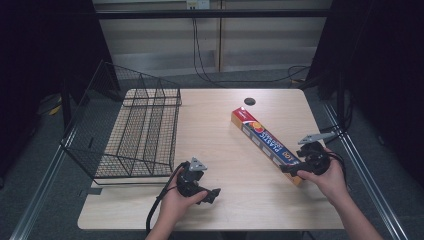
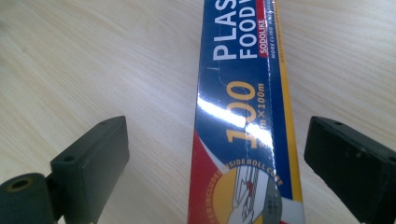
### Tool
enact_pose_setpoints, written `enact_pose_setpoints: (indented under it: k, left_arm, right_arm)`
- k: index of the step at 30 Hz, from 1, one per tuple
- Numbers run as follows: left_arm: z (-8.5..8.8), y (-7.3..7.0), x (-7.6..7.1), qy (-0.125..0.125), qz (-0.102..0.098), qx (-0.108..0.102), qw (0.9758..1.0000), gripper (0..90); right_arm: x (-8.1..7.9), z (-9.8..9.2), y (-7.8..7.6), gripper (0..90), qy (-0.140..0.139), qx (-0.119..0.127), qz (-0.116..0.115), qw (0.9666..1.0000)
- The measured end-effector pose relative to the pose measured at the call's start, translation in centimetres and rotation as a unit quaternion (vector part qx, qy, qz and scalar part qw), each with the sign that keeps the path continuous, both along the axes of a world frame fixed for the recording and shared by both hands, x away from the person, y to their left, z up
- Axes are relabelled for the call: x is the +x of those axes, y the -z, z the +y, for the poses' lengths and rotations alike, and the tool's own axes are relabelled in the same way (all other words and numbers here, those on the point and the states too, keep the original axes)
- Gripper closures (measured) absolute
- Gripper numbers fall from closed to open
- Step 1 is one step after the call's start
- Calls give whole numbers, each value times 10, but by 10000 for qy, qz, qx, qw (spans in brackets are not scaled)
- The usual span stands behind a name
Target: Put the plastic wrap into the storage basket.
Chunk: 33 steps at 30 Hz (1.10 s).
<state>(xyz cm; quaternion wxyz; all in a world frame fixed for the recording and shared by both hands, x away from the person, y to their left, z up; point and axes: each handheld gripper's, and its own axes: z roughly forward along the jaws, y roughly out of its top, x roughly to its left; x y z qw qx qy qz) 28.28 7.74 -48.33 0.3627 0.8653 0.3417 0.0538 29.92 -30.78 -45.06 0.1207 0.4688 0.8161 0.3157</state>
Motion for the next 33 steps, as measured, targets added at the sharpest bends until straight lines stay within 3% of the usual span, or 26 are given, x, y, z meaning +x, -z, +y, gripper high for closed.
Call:
enact_pose_setpoints:
  k: [2, 15, 22, 33]
  left_arm:
    - [-1, 0, 0, -7, 9, -54, 10000, 1]
    - [-3, 2, 1, 74, 17, 74, 9999, 1]
    - [-3, 3, 1, 111, 66, 105, 9999, 1]
    - [-3, 4, 1, 120, 121, 100, 9998, 1]
  right_arm:
    - [5, 2, 2, 83, 7, -49, 67, 10000]
    - [44, 11, 10, 121, 88, -394, 505, 9979]
    - [60, 19, 10, 147, 110, -540, 555, 9969]
    - [71, 27, 16, 190, 87, -701, 654, 9954]
